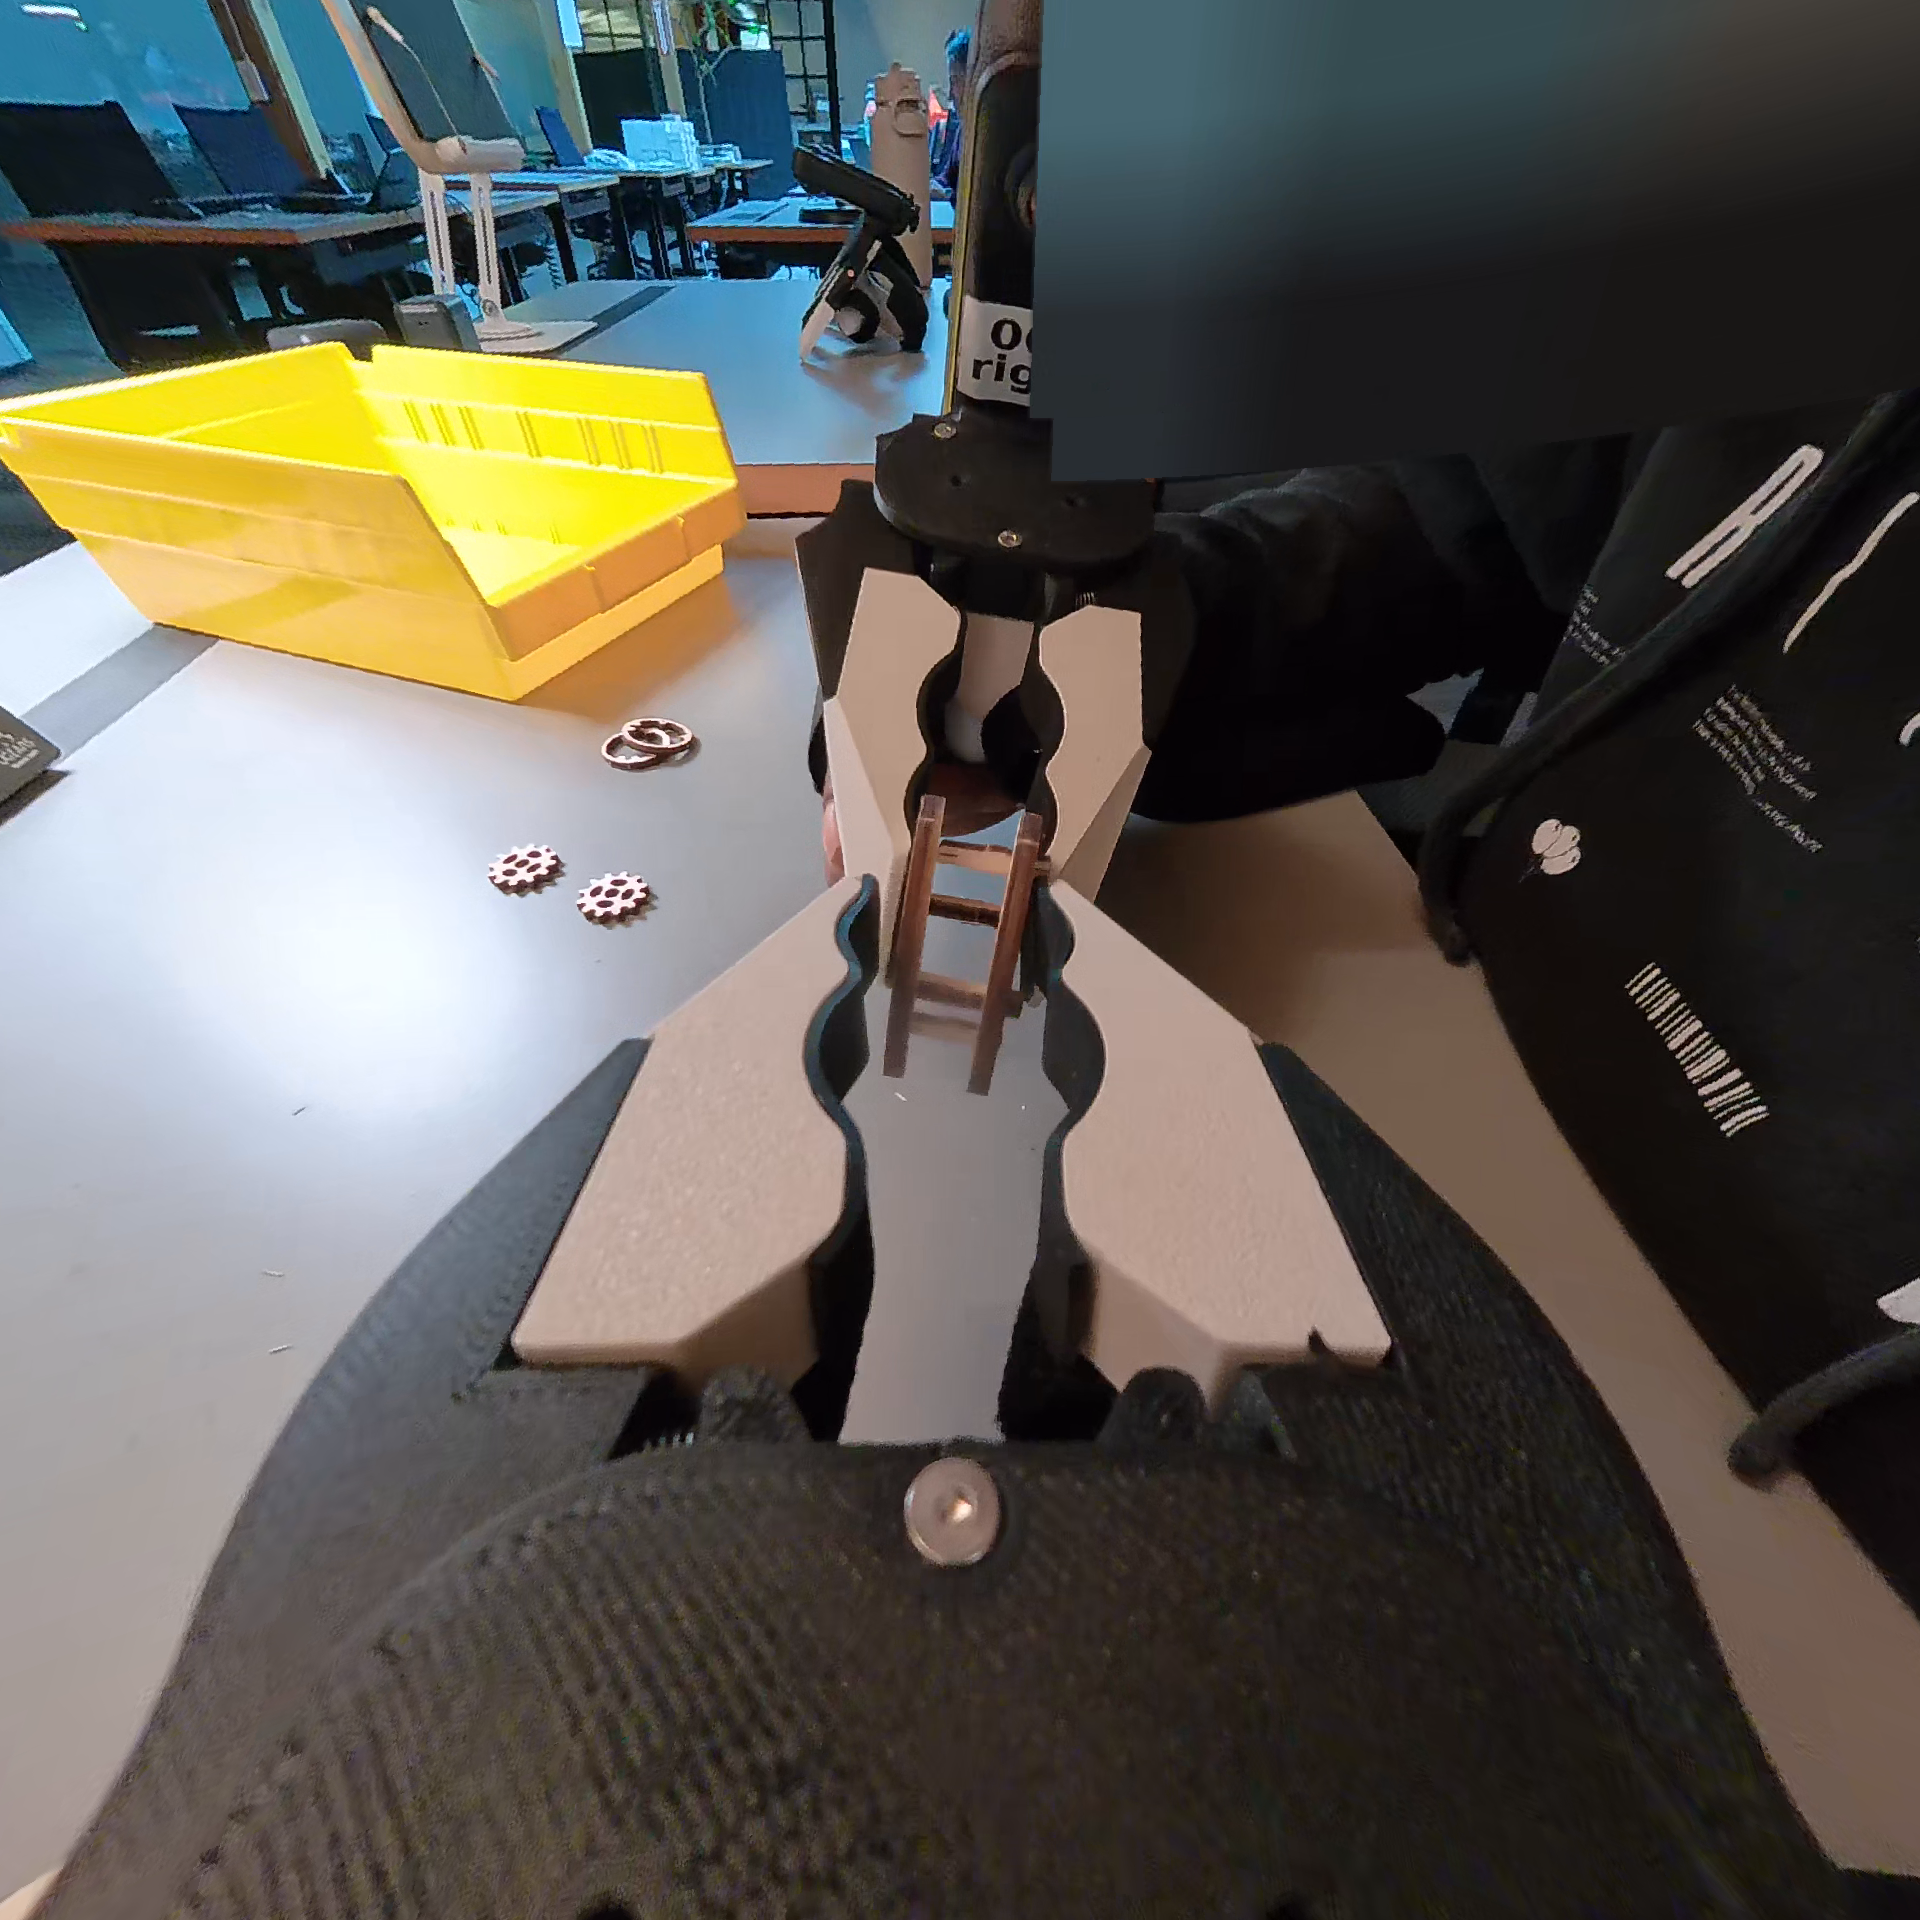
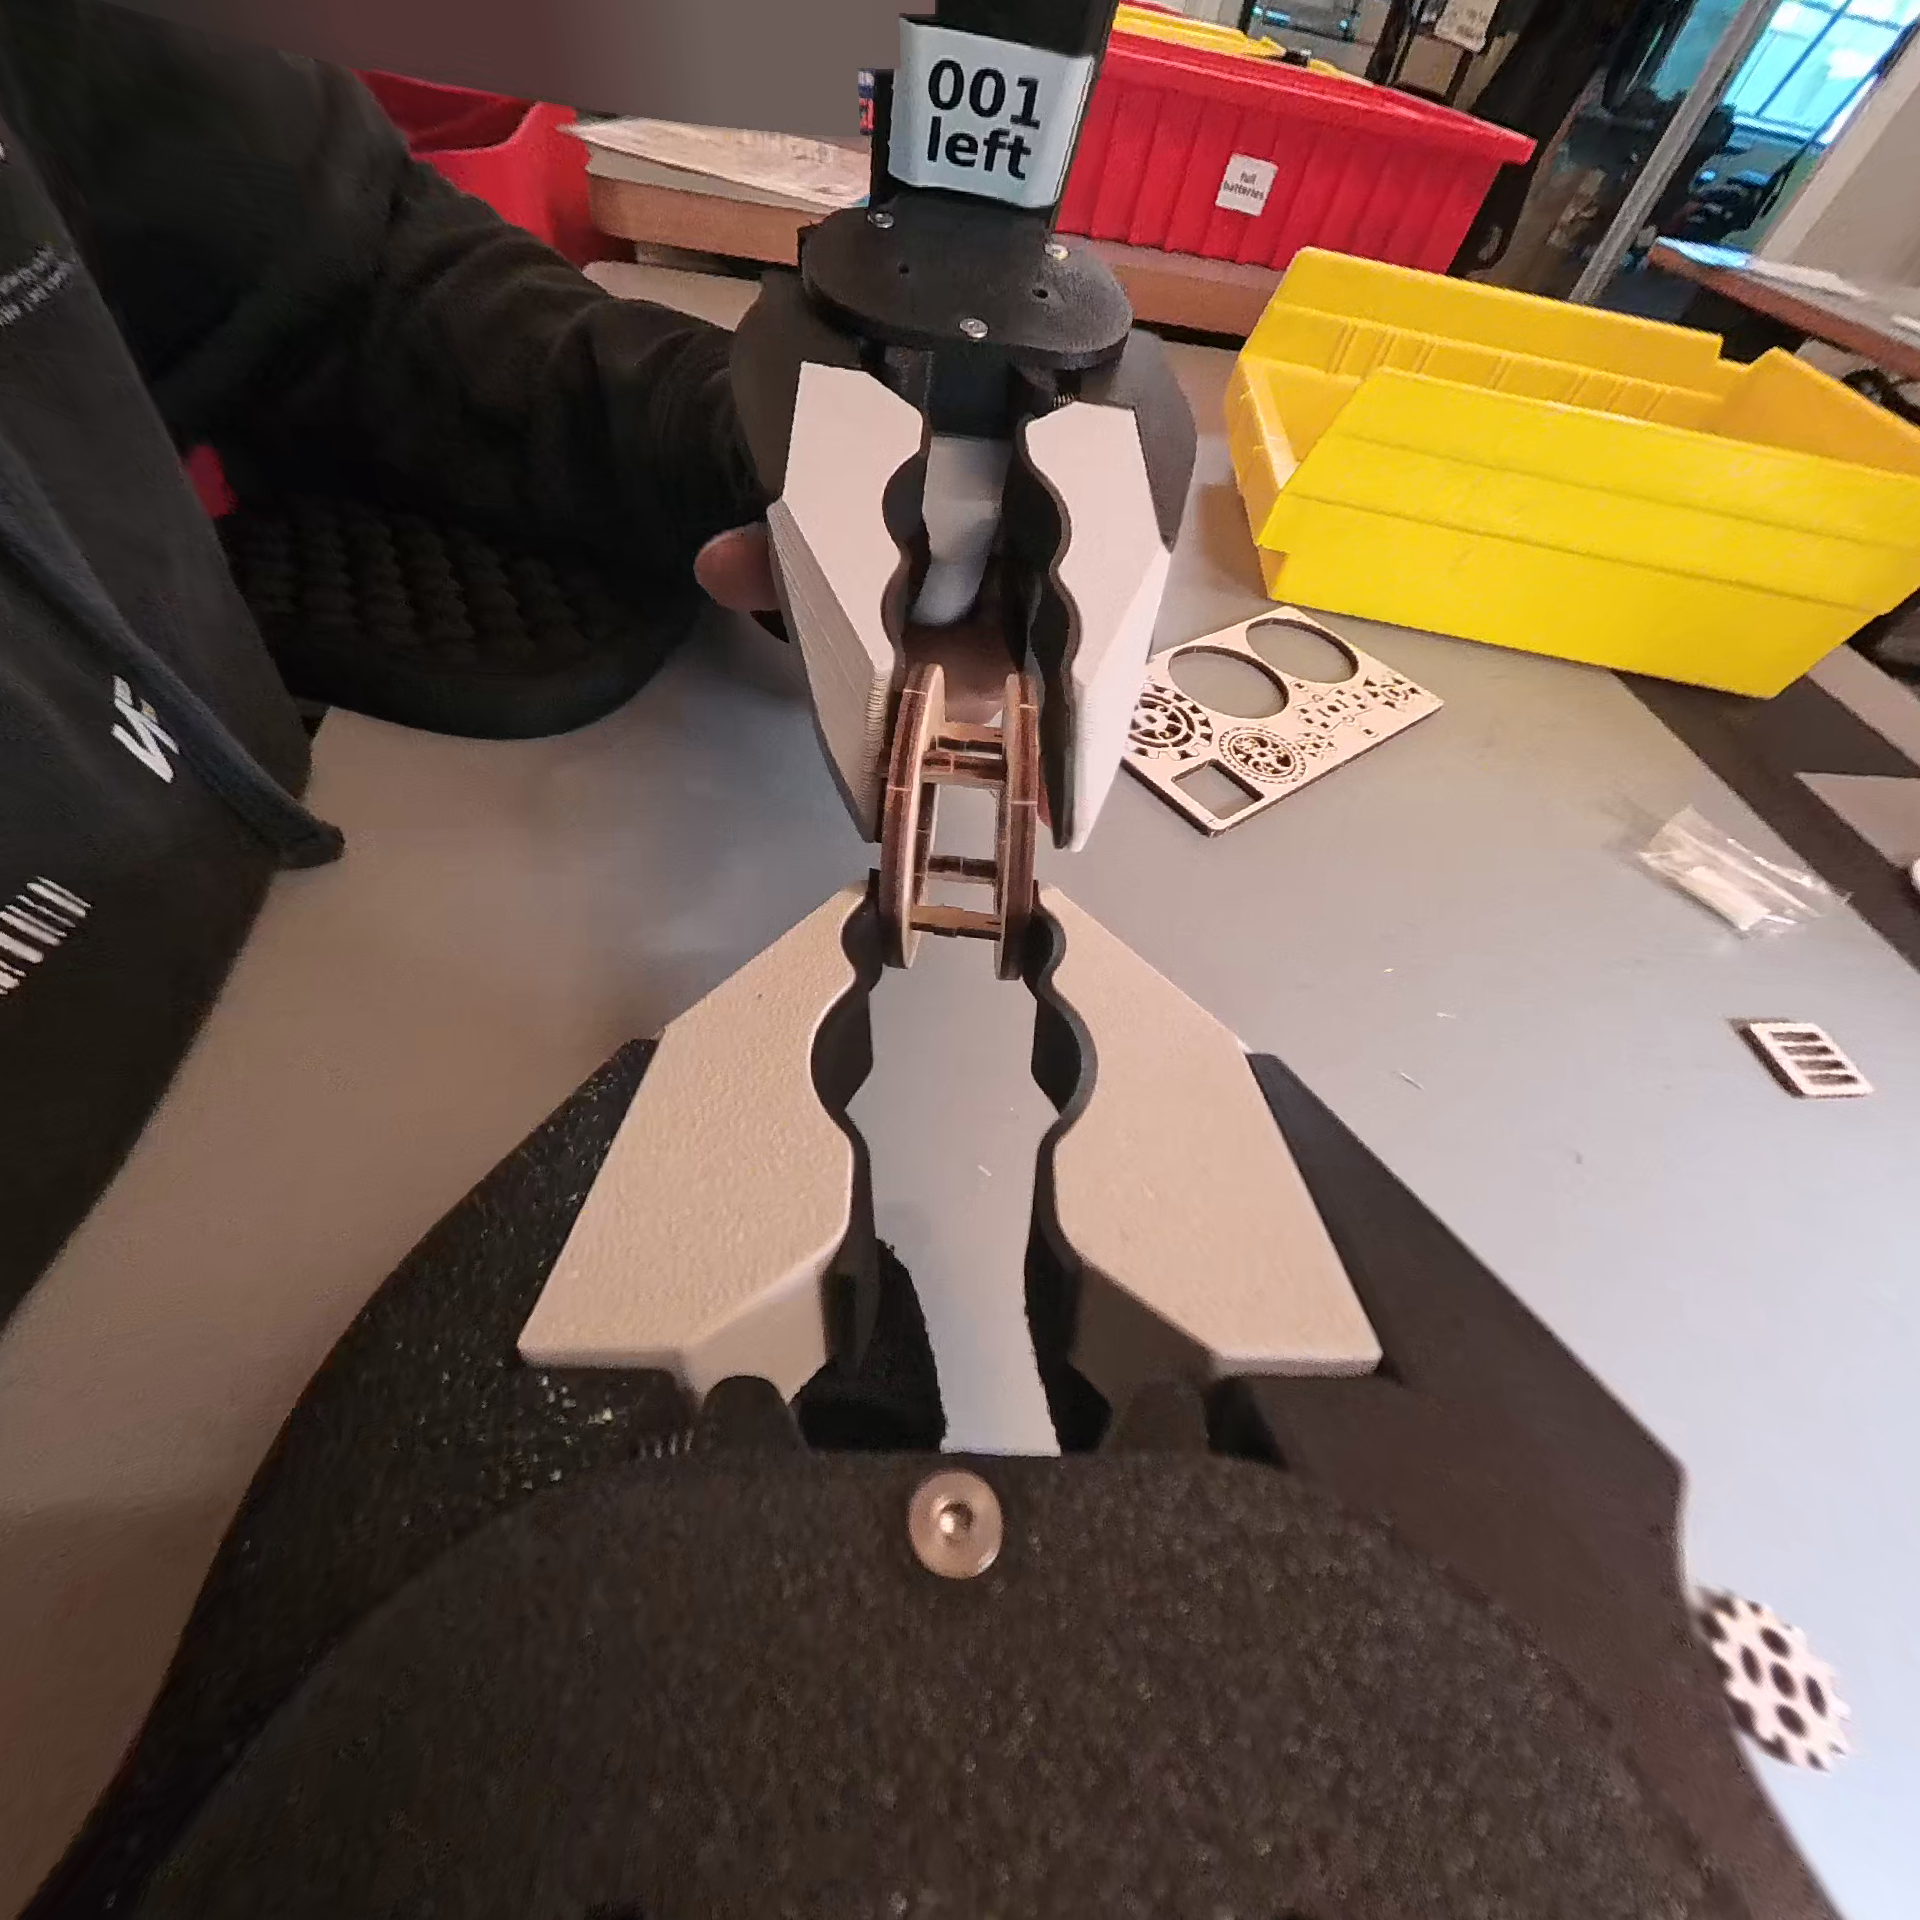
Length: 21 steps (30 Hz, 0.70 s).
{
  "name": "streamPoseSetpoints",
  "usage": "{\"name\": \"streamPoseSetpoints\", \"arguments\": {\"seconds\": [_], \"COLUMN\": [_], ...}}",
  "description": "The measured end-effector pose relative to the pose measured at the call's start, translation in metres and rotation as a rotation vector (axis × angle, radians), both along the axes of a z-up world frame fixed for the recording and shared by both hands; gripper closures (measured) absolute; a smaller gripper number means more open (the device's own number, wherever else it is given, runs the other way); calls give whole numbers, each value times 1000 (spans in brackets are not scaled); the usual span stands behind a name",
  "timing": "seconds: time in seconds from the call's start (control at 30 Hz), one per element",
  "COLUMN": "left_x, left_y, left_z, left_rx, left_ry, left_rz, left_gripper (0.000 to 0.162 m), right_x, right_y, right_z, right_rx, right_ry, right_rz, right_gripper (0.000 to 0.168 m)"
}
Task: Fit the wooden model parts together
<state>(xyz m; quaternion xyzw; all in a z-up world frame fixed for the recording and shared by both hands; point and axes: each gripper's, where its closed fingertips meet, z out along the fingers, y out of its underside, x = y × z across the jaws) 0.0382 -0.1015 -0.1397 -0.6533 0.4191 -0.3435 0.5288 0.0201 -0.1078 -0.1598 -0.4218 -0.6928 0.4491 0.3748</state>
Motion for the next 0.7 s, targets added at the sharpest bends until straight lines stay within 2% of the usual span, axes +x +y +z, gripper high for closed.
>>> {"name": "streamPoseSetpoints", "arguments": {"seconds": [0.1, 0.2, 0.7], "left_x": [2, 1, -1], "left_y": [-4, -1, -1], "left_z": [3, 1, -5], "left_rx": [-50, -38, -74], "left_ry": [-46, -30, -8], "left_rz": [-36, -17, -38], "left_gripper": [126, 136, 137], "right_x": [-1, -1, -3], "right_y": [2, 0, 3], "right_z": [-3, -3, -9], "right_rx": [-34, -36, 60], "right_ry": [-24, -26, -66], "right_rz": [-10, -4, -46], "right_gripper": [145, 145, 145]}}
